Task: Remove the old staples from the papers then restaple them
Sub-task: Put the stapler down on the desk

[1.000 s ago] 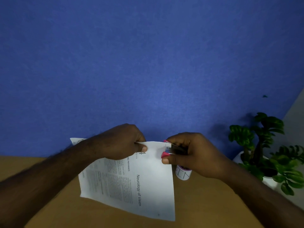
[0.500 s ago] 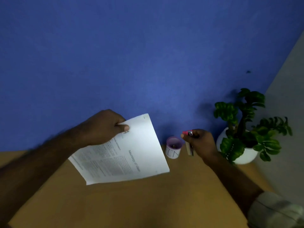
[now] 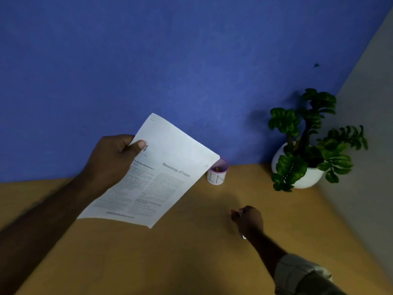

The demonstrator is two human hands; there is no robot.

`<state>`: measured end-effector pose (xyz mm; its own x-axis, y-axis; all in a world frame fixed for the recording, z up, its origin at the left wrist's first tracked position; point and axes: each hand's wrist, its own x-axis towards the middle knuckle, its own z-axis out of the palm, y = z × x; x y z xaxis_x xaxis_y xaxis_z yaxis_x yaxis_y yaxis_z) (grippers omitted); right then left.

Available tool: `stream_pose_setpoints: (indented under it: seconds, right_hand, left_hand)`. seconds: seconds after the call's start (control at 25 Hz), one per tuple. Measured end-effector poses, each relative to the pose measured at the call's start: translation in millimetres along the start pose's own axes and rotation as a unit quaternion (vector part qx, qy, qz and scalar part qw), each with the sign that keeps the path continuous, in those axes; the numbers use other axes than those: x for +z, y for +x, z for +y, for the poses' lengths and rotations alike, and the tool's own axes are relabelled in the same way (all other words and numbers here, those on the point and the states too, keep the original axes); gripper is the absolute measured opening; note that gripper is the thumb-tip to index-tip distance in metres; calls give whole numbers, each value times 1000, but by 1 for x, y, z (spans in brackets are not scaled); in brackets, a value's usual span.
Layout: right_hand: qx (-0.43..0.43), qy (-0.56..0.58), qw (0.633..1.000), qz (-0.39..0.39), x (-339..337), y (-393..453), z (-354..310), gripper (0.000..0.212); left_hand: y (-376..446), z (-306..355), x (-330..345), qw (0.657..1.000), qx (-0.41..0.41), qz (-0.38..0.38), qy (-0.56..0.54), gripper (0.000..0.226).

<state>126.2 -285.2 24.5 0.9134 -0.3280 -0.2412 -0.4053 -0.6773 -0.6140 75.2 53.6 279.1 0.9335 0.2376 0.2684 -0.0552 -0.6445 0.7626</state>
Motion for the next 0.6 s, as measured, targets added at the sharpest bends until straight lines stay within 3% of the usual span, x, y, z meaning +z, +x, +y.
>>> stream_pose_setpoints:
  seconds: [0.32,0.44,0.52,0.6]
  right_hand:
    - [19,-85,992,-90,27,-12,21,30]
    - [9,-98,991,-91,15,-11,3,50]
    - [-37,1,993,-112,0,-11,-22,74]
    - [-114,161,959,-202,-23,-17,-57,80]
  left_hand:
    - [-13,-16,16,993,-11,61,-100,27]
    - [-13,-17,16,990,-12,68,-124,23]
    - [-12,-16,16,985,-16,56,-165,22]
    - [-10,-15,19,973,-34,33,-226,18]
